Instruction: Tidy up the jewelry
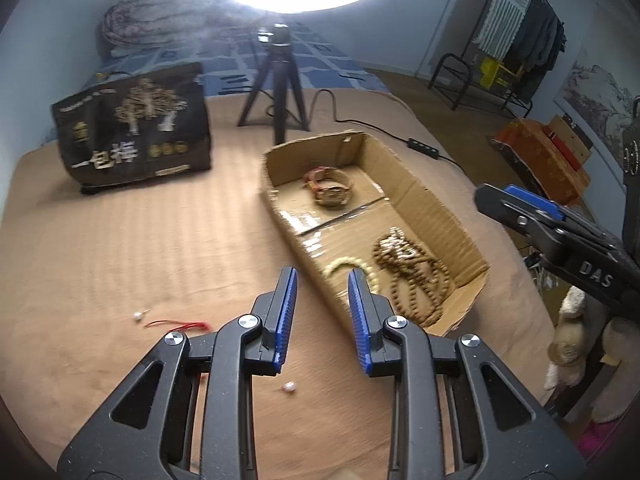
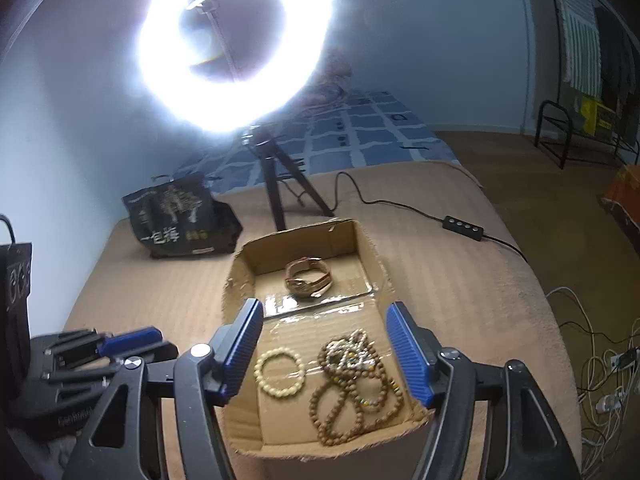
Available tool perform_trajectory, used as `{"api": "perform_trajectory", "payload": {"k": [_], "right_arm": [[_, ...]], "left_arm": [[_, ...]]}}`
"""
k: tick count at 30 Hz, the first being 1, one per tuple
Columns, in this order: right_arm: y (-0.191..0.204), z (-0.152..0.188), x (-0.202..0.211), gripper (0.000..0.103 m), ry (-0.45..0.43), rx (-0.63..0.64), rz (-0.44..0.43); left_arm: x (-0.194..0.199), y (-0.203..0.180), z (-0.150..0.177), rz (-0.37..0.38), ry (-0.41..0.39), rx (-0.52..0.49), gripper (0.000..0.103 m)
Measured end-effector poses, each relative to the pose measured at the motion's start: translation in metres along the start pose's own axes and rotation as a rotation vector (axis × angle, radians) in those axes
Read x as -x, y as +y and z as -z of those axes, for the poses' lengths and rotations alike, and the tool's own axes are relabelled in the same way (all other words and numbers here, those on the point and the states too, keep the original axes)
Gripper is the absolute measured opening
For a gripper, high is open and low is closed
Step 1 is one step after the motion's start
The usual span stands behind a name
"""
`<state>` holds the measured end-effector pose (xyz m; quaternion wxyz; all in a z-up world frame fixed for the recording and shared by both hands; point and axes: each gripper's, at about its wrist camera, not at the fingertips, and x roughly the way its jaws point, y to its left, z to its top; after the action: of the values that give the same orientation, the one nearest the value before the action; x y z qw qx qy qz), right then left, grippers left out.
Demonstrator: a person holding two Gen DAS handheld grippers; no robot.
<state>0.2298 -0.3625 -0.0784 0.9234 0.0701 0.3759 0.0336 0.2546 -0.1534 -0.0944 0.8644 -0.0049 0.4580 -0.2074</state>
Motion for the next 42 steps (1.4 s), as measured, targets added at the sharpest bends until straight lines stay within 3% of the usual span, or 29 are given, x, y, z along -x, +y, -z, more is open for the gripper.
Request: {"api": "perform_trajectory", "payload": {"k": [6,13,17,23,33,39,42], "right_arm": [[0.020,0.009,0.017,0.083,-0.027,0.035,-0.024],[0.051,0.024,0.031,0.092,-0.041,0.075,-0.086],[0.070,0.035,0.033,0.092,-0.023,0.109,-0.125],[0.102,0.063,0.035,0.092,0.008,0.184,-0.168],[0.138,0.106,0.017,0.092,0.072,0.294,-0.194],[0.149,0.127,-0.004,0.091,0.135,0.341,-0.189],[0.151,0.135,-0.018,0.085,0.179,0.340,-0.202]], "left_arm": [[0.031,0.030,0.018,-0.087,-0.048,-0.016,0.056],[0.057,0.069,0.045,-0.134,-0.043,0.015,0.058],[0.069,0.085,0.066,-0.134,-0.031,0.035,0.066],[0.077,0.102,0.107,-0.110,0.008,0.057,0.069],[0.066,0.104,0.170,-0.024,0.084,0.095,0.074],[0.051,0.102,0.193,-0.040,0.118,0.103,0.074],[0.049,0.101,0.200,-0.065,0.104,0.087,0.074]]}}
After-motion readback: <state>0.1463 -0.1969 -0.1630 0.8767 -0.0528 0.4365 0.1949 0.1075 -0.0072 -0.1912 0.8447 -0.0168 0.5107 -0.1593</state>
